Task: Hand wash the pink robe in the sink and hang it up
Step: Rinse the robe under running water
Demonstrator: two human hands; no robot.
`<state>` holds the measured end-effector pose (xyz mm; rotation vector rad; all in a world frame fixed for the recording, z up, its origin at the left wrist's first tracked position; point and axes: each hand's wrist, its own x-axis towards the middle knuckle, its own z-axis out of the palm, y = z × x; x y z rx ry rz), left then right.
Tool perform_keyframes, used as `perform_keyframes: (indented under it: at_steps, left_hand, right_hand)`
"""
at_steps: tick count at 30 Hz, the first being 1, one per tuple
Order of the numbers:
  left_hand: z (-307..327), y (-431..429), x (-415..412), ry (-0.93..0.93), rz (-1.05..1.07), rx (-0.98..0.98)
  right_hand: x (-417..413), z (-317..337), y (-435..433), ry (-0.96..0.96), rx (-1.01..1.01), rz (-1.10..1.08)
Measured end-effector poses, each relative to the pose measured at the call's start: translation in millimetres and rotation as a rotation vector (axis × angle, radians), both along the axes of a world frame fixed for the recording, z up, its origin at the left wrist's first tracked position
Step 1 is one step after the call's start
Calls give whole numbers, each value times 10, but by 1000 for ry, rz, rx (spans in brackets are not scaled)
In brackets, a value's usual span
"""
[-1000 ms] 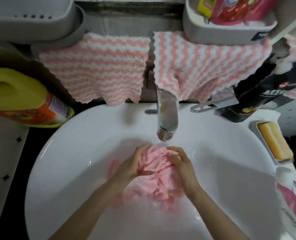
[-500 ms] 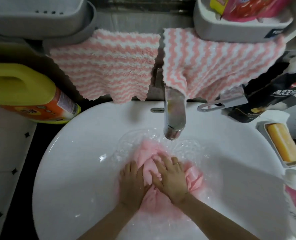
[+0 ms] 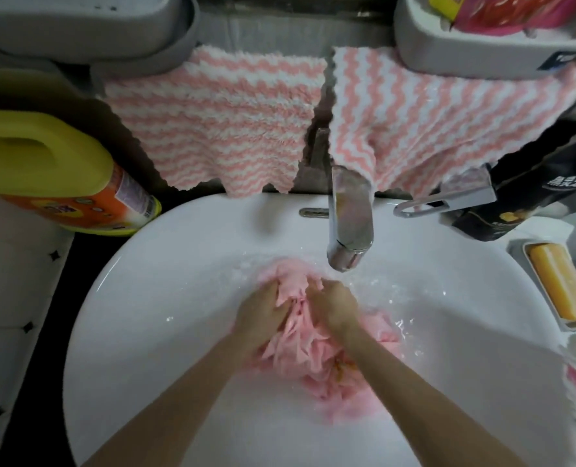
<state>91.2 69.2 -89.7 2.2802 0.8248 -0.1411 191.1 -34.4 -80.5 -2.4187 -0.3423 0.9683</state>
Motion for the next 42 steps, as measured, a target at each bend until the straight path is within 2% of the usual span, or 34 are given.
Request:
perform_keyframes:
  at_steps: [2,4,6,8,10,12,14,15,17,19,20,22,24,25,27,29,32,33,34,36,38,39,40,42]
  left_hand:
    - [204,125,-90,-72,-33,-335]
    - [412,163,-250,-207,-65,-445]
    - [586,55,-443,-332,-66,-450]
    - [589,-111,-636,-449,-209,-152]
    - [369,-260,-827,-487,-529,253]
    - [59,-335,-1032,-376,-785,453]
    - [-52,-322,-1088,-282,-833,495]
    - [-20,-292,-1056,-269,-837,475]
    - [196,-227,-932,-353,-784,379]
    - [414,-144,-834,-462,-559,345]
    - [471,-90,-817,-479,-371,334]
    - [523,-2,-764,-383,3,207]
    - [425,34,-601,-187,190,-37]
    - [354,26,-487,-122,211,-171]
    - [270,-38,-206,-106,214,-425]
    - [354,-105,30,-81,218,-655]
    - [499,-139,203,101,241,-836]
    - [540,-133,239,72,207,-851]
    - [608,-142,232,25,191,-842]
    - [688,-149,201,-58,202,-886]
    - [661,-153,-5,-176,193,-794]
    - [601,-164,-134,-218,118,-682]
    - [534,-186,-302,-237,-38,-479]
    - [358,-246,-610,-198,-326,-52]
  right_hand:
    - [45,210,-129,120,182,-79]
    - [-3,415,-357,113,348,-86]
    - [-125,588,-611,-67,511,36]
    - [-237,572,-877,-415,536,339]
    - [-362,350,-1132,-674,412,674]
    - [-521,114,-1278,-728,237,827]
    - [-580,-17,-1276,-682,103,832]
    - [-561,-39,-1225,-655,114,809]
    - [-472,67,-1111,-568,288,635]
    - [-410,281,-1067,-428,539,269]
    - [-379,358,-1091,-408,587,42]
    - [-297,371,-1182,-351,480,-378]
    - [-240,268,-1205,-140,325,-699]
    - [-228,153,-1169,-65,269,-758]
    - [-208,27,-1002,3,212,-737]
    - [-185,-35,-771,110,344,-723]
    - [-58,41,-518,566,591,-720]
    - [-27,116,-489,718,648,-709]
    - [-8,181,-488,786,679,-665]
    - [-21,338,-479,679,688,-595]
    - [-159,478,-536,383,684,-484]
    - [-270,532,-576,212,699,-381]
    - [-396,546,-629,32,685,-241]
    - [-627,451,-738,-312,509,110]
